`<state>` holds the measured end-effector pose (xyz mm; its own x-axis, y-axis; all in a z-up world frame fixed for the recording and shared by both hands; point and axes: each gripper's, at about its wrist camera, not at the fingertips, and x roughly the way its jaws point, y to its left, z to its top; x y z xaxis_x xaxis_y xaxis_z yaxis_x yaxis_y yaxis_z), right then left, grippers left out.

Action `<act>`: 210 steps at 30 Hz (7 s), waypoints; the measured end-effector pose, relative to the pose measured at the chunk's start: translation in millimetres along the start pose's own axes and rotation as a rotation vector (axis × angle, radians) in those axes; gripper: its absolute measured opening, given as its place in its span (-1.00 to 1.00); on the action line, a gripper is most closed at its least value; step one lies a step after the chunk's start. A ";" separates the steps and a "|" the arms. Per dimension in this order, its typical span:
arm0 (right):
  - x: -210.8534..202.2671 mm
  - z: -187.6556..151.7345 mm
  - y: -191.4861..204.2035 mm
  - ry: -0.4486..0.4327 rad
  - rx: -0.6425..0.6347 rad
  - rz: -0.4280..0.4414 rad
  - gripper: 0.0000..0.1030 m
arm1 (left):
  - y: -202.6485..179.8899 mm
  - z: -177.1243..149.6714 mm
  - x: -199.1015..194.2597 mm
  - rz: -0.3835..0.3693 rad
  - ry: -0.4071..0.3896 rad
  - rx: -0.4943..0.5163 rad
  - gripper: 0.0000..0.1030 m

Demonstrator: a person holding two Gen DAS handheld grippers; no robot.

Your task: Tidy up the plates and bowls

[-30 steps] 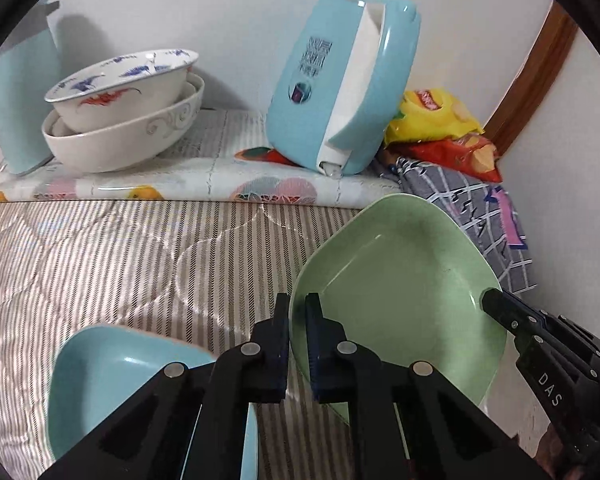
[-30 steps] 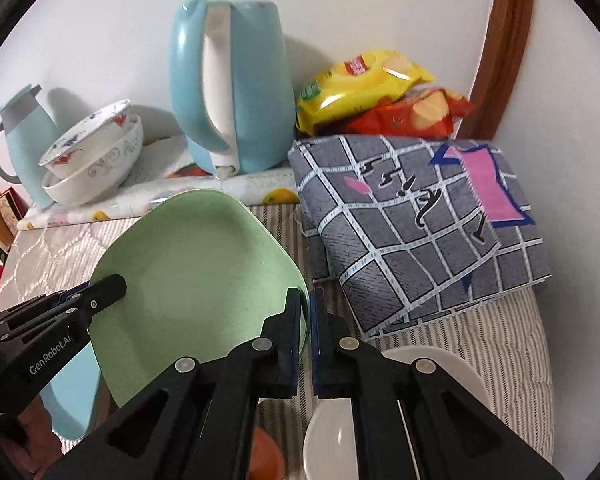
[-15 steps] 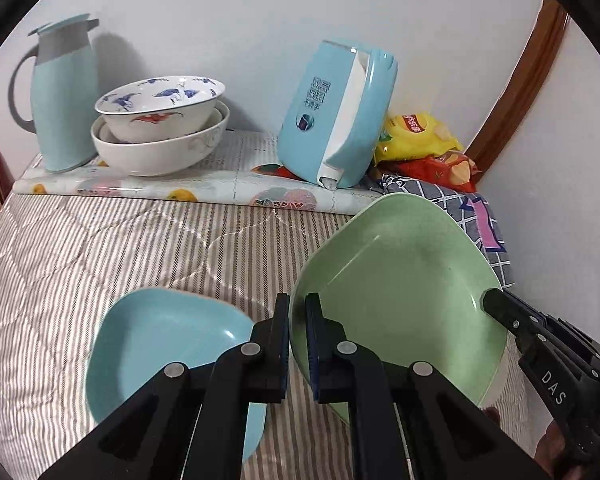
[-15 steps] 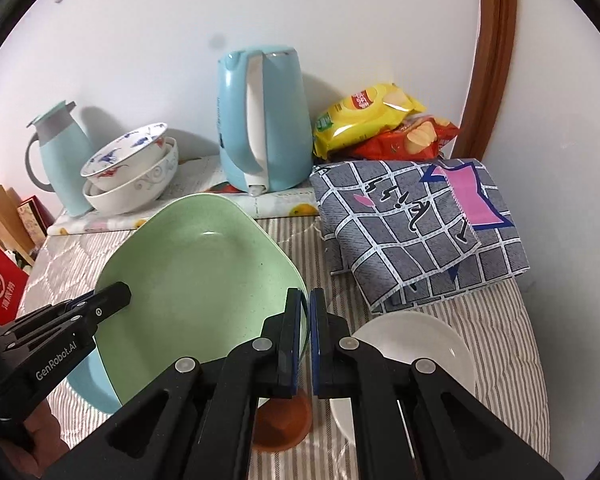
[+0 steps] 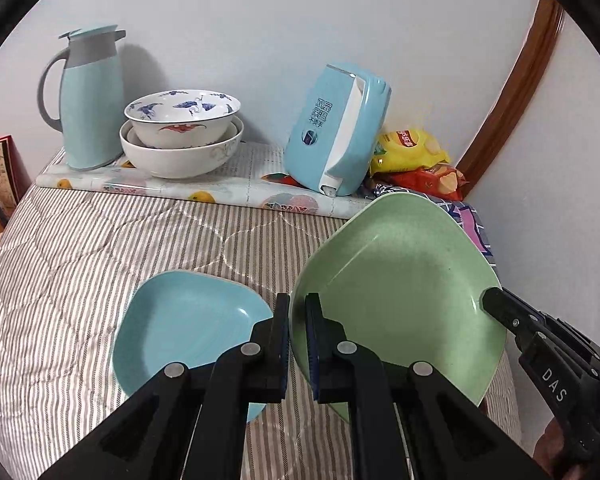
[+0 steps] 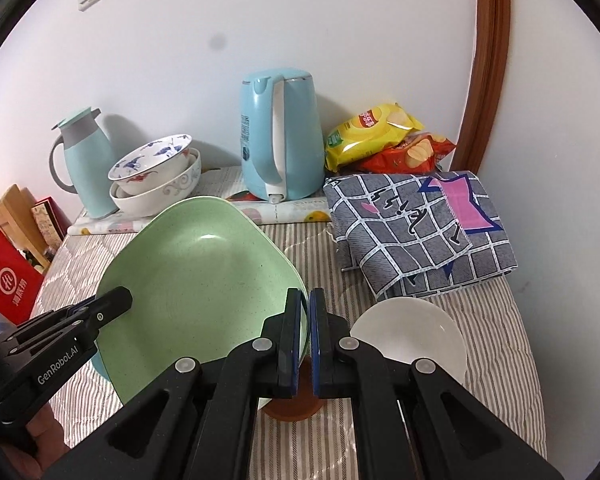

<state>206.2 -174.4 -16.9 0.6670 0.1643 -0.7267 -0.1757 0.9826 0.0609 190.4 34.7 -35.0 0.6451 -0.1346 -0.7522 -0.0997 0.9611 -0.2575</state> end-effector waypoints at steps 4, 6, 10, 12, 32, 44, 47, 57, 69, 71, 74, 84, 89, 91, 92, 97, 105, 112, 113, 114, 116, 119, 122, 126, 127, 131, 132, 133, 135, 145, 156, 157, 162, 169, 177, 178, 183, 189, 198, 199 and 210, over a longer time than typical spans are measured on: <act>-7.0 -0.3 6.2 -0.010 -0.010 0.001 -0.91 | 4.8 -2.6 -6.1 -0.004 -0.005 -0.010 -0.84; -8.4 -1.0 9.1 -0.011 -0.011 0.004 -0.91 | 8.4 -3.3 -9.3 -0.002 -0.007 -0.013 -0.84; -9.6 -3.5 15.0 -0.011 -0.013 0.015 -0.91 | 16.1 -5.4 -14.2 0.005 -0.008 -0.019 -0.84; -9.3 -5.1 17.7 -0.009 -0.013 0.021 -0.91 | 19.9 -6.8 -15.9 0.007 -0.008 -0.022 -0.84; 6.3 -19.7 55.3 0.021 -0.045 0.073 -0.91 | 63.8 -19.9 -19.4 0.051 0.013 -0.077 -0.84; 22.8 -25.0 78.0 0.045 -0.081 0.106 -0.91 | 91.5 -31.3 -15.2 0.077 0.032 -0.120 -0.84; 29.3 -25.4 83.1 0.052 -0.084 0.119 -0.90 | 97.7 -32.3 -14.3 0.091 0.035 -0.126 -0.84; 54.3 -22.6 106.3 0.076 -0.119 0.158 -0.90 | 121.8 -30.9 -3.0 0.133 0.050 -0.164 -0.84; 89.0 -18.0 115.0 0.113 -0.148 0.160 -0.89 | 132.0 -28.8 25.1 0.152 0.085 -0.177 -0.85; 94.3 -17.2 115.2 0.116 -0.153 0.156 -0.88 | 131.4 -28.5 29.0 0.154 0.089 -0.171 -0.85; 101.0 -17.1 116.3 0.123 -0.159 0.149 -0.88 | 131.7 -29.0 34.2 0.154 0.100 -0.168 -0.85; 117.5 -20.7 115.1 0.146 -0.170 0.153 -0.85 | 132.6 -33.7 42.2 0.148 0.130 -0.164 -0.83; 118.0 -21.6 117.5 0.143 -0.179 0.152 -0.84 | 131.6 -34.3 39.9 0.147 0.147 -0.153 -0.79; 116.8 -21.4 117.4 0.146 -0.176 0.155 -0.84 | 130.7 -34.5 37.4 0.140 0.148 -0.147 -0.75; 115.3 -21.3 116.6 0.144 -0.173 0.157 -0.84 | 130.0 -34.6 35.9 0.136 0.149 -0.144 -0.72; 104.4 -22.7 112.1 0.132 -0.160 0.156 -0.35 | 123.7 -36.6 24.3 0.110 0.135 -0.123 -0.40; 78.3 -30.3 91.5 0.121 -0.121 0.154 -0.27 | 112.2 -40.1 7.4 0.136 0.114 -0.100 -0.28; 44.1 -39.7 56.3 0.059 -0.069 0.114 0.06 | 98.1 -42.8 -13.8 0.136 0.082 -0.080 -0.15; 38.8 -41.6 49.8 0.050 -0.060 0.101 0.06 | 95.3 -43.5 -16.3 0.136 0.078 -0.076 -0.15; 35.3 -42.4 45.4 0.046 -0.052 0.093 0.06 | 90.3 -44.4 -20.0 0.131 0.072 -0.070 -0.15; 26.1 -45.1 32.0 0.034 -0.028 0.076 0.06 | 81.5 -45.4 -24.3 0.124 0.064 -0.057 -0.15; 11.7 -49.9 11.7 0.017 0.008 0.067 0.06 | 63.3 -47.9 -30.1 0.116 0.050 -0.027 -0.15; -2.1 -56.4 -8.7 0.007 0.031 0.034 0.06 | 43.3 -51.4 -35.7 0.134 0.029 0.006 -0.15; -15.7 -68.8 -36.8 0.033 0.045 0.009 0.06 | 17.4 -56.3 -40.5 0.121 0.006 0.044 -0.15; -17.9 -71.0 -41.9 0.034 0.050 -0.001 0.06 | 12.0 -57.6 -41.2 0.110 0.004 0.050 -0.15; -29.9 -84.1 -72.1 0.035 0.095 -0.031 0.06 | -9.0 -61.9 -39.4 0.093 0.017 0.062 -0.15; -33.5 -87.7 -78.9 0.034 0.098 -0.050 0.06 | -14.1 -62.9 -37.6 0.093 0.022 0.066 -0.15; -36.7 -90.6 -84.6 0.032 0.097 -0.058 0.06 | -19.5 -64.4 -35.6 0.100 0.029 0.069 -0.15; -41.9 -96.1 -95.0 0.029 0.106 -0.065 0.06 | -27.9 -66.1 -30.1 0.096 0.044 0.075 -0.15; -40.0 -125.3 -145.8 0.054 0.175 -0.074 0.06 | -56.7 -78.1 2.2 0.098 0.103 0.090 -0.15; 0.0 -150.4 -162.9 0.133 0.214 -0.017 0.06 | -66.5 -84.1 38.6 0.068 0.132 0.057 -0.10; 3.5 -152.4 -163.6 0.140 0.217 -0.008 0.06 | -67.8 -84.3 41.3 0.065 0.135 0.057 -0.08; 14.1 -158.8 -169.1 0.157 0.239 0.011 0.01 | -76.6 -85.6 61.0 0.056 0.150 0.058 -0.08; 30.8 -160.7 -170.9 0.176 0.236 0.038 -0.11 | -82.1 -84.3 86.6 0.068 0.172 0.065 -0.08; 40.2 -161.1 -164.7 0.180 0.200 0.035 -0.25 | -80.8 -83.1 104.7 0.063 0.153 0.064 -0.09; 41.1 -161.3 -163.7 0.178 0.196 0.032 -0.27 | -79.6 -83.2 106.7 0.063 0.155 0.062 -0.09; 41.8 -163.0 -159.6 0.152 0.172 0.012 -0.35 | -77.2 -82.9 109.9 0.063 0.147 0.059 -0.11; 39.8 -164.4 -155.4 0.128 0.180 0.040 -0.71 | -78.8 -81.7 111.6 0.068 0.139 0.077 -0.60; 31.5 -166.7 -154.5 0.112 0.219 0.026 -0.81 | -78.0 -85.3 101.5 0.028 0.139 0.061 -0.79; 29.6 -167.2 -153.5 0.107 0.221 0.021 -0.82 | -77.3 -85.8 99.0 0.026 0.134 0.059 -0.81; 8.7 -169.4 -144.2 0.089 0.259 -0.015 -0.85 | -69.1 -96.4 56.9 -0.002 0.096 0.071 -0.83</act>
<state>114.7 -329.4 -147.9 0.5996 0.1522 -0.7857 0.0328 0.9763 0.2141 161.0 -62.6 -118.5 0.5690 -0.1561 -0.8074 -0.0419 0.9750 -0.2180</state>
